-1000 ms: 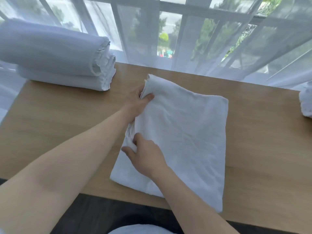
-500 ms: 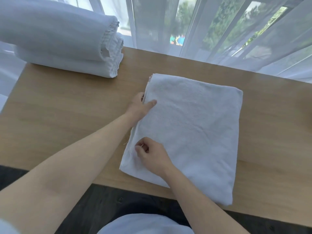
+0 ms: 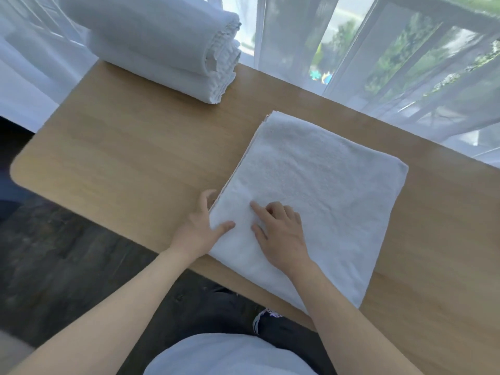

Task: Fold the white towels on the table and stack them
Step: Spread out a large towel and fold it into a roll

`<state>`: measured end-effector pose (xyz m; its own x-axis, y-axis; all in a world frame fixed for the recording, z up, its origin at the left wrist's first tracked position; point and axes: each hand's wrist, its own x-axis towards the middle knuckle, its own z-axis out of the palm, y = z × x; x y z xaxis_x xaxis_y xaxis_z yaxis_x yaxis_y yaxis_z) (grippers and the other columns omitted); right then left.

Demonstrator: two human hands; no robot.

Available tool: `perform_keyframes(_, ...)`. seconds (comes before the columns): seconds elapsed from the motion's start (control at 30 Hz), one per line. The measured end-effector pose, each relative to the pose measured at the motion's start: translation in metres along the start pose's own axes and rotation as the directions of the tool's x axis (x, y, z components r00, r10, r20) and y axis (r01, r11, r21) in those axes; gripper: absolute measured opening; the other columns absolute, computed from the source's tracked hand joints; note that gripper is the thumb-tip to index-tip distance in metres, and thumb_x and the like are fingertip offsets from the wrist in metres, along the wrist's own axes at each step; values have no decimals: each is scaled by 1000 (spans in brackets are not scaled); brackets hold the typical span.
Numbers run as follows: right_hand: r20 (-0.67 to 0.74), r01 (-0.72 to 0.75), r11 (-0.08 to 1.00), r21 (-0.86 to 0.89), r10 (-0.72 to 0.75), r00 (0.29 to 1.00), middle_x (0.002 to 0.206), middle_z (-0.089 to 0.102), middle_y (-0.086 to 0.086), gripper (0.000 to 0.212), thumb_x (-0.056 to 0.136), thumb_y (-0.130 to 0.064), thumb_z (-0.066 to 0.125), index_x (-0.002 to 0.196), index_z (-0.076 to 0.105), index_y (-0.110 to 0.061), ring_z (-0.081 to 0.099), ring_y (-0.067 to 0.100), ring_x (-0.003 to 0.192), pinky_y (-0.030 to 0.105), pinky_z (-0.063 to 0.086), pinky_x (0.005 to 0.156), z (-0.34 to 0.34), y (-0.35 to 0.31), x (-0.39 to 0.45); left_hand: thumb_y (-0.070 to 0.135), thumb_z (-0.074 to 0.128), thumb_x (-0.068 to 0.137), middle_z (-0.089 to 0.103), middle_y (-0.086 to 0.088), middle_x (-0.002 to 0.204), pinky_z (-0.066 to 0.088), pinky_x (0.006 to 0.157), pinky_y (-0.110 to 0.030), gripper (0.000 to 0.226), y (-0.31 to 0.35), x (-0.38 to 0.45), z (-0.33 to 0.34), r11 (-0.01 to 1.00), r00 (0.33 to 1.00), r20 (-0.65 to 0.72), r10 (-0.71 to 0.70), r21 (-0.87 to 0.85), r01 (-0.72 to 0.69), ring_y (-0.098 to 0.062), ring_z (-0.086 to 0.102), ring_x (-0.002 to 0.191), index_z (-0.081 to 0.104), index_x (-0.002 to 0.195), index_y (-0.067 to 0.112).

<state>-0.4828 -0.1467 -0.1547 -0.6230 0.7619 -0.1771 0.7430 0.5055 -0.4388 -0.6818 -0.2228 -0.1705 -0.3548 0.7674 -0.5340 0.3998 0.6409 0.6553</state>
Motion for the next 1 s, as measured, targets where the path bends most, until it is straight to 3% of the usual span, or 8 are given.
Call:
perform_keyframes(0.07, -40, 59, 998, 21, -58, 998, 115, 60, -1, 39, 101, -21, 55, 140, 57, -20, 53, 23, 102, 32, 34, 94, -2, 7, -3, 54, 68, 87, 52, 32, 104, 42, 63, -22, 51, -10, -8, 4, 1000, 1000, -7, 11, -2, -11, -1, 58, 92, 38, 128, 47)
perform_keyframes(0.17, -102, 148, 988, -40, -152, 983, 127, 65, 3, 35, 97, -8, 59, 131, 64, -13, 59, 26, 119, 34, 33, 105, -7, 33, -15, 45, 60, 96, 59, 24, 105, 46, 68, -24, 25, -17, -10, 9, 997, 998, -61, 20, -75, -25, -10, 62, 99, 49, 119, 43)
perform_keyframes(0.3, -2, 112, 991, -70, -112, 994, 159, 39, -1, 41, 107, -21, 45, 148, 50, -21, 29, 19, 150, 47, 19, 123, -12, 67, -35, 41, 55, 99, 49, 4, 129, 42, 95, -40, 45, -13, -22, 29, 993, 918, -392, 58, 119, -12, -24, 45, 123, 41, 141, 33)
perform_keyframes(0.4, 59, 101, 993, -57, -98, 993, 165, 21, -7, 47, 109, -28, 30, 156, 34, -27, 9, 13, 155, 43, 6, 126, -9, 72, -41, 44, 66, 91, 37, -9, 144, 38, 106, -50, 69, -3, -42, 53, 981, 807, -557, -195, -124, 151, -31, 35, 132, 32, 146, 21)
perform_keyframes(0.53, 61, 75, 992, -102, -69, 996, 167, 12, -9, 52, 108, -35, 15, 159, 25, -30, -1, 11, 155, 40, -4, 126, -3, 71, -42, 37, 75, 87, 31, -6, 149, 41, 92, -39, 82, 5, -51, 81, 869, 791, -484, -374, -480, 117, -21, 39, 120, 24, 150, 25)
perform_keyframes(0.67, 23, 34, 994, -101, -32, 999, 167, 8, -11, 51, 109, -36, 16, 160, 20, -32, -9, 7, 154, 37, -9, 125, 3, 70, -42, 28, 69, 93, 38, 12, 145, 44, 98, -34, 68, 10, -30, 74, 903, 834, -497, -241, -431, 4, -13, 44, 125, 29, 147, 36)
perform_keyframes(0.8, -17, -122, 990, -73, 121, 992, 169, 5, -7, 52, 109, -34, 17, 161, 12, -29, -9, 10, 154, 38, -9, 125, 8, 55, -38, 27, 70, 94, 35, 26, 138, 36, 89, -14, 73, 25, 12, 54, 910, 883, -447, -146, -411, -58, -1, 39, 121, 27, 151, 37)
perform_keyframes(1.0, 66, -152, 982, -111, 160, 985, 167, -12, -9, 63, 103, -48, -1, 161, -3, -26, -22, 15, 152, 39, -10, 125, 14, 21, -35, 17, 77, 86, 46, -5, 144, 35, 105, -24, 72, 76, 101, 16, 951, 911, -412, -24, -291, -106, -19, 47, 130, 39, 147, 15)
